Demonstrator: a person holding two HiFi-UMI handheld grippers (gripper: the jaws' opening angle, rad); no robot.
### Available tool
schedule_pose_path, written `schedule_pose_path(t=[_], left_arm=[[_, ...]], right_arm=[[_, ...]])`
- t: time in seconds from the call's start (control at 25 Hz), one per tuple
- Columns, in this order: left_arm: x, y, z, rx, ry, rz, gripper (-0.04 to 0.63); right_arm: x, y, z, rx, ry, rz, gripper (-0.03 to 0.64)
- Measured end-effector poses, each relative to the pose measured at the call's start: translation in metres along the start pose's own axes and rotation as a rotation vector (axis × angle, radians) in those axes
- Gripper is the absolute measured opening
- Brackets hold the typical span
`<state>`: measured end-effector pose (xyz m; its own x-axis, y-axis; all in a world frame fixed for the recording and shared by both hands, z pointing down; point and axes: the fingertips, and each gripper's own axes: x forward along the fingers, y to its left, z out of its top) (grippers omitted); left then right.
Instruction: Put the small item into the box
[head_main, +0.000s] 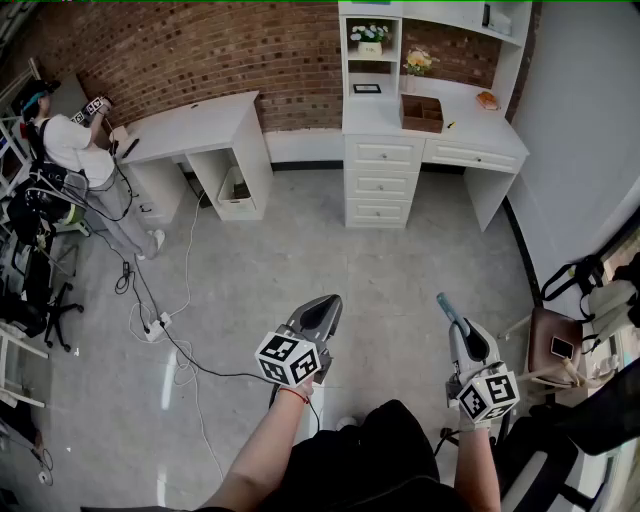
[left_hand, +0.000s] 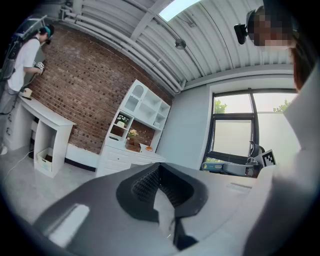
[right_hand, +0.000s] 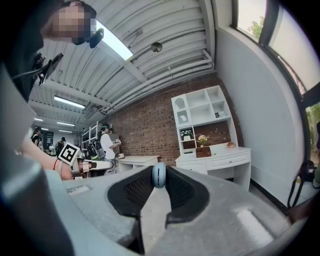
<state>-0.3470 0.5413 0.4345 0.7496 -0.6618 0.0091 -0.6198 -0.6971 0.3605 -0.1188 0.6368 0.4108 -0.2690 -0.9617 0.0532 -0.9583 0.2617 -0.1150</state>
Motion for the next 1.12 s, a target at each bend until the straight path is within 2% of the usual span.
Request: schedule_pose_path(t=[0.24,0.44,0.88,1.12], left_arm=[[0.005,-0.001,0.001,-0.002,-0.002,-0.005,0.003],[0.031,0.005,0.003,0.016,0.0,0.003,0.003],[0.126,0.039,-0.006,-0.018,0.044,0.016,0.003],[0.187,0.062,0.007,-0.016,0.05,0.033,0.003]], right_arm=[[0.002,0.002,0.0,-0.013,0.006,-0.002,0.067],[0.02,-0.011,-0.002,-0.012,0.014,-0.017,0.067],[0.094,-0.081,-0.004,0.046,0.004,0.009,0.067],[0.141,-0.128,0.006,0.069,0.003,0.02,0.067]])
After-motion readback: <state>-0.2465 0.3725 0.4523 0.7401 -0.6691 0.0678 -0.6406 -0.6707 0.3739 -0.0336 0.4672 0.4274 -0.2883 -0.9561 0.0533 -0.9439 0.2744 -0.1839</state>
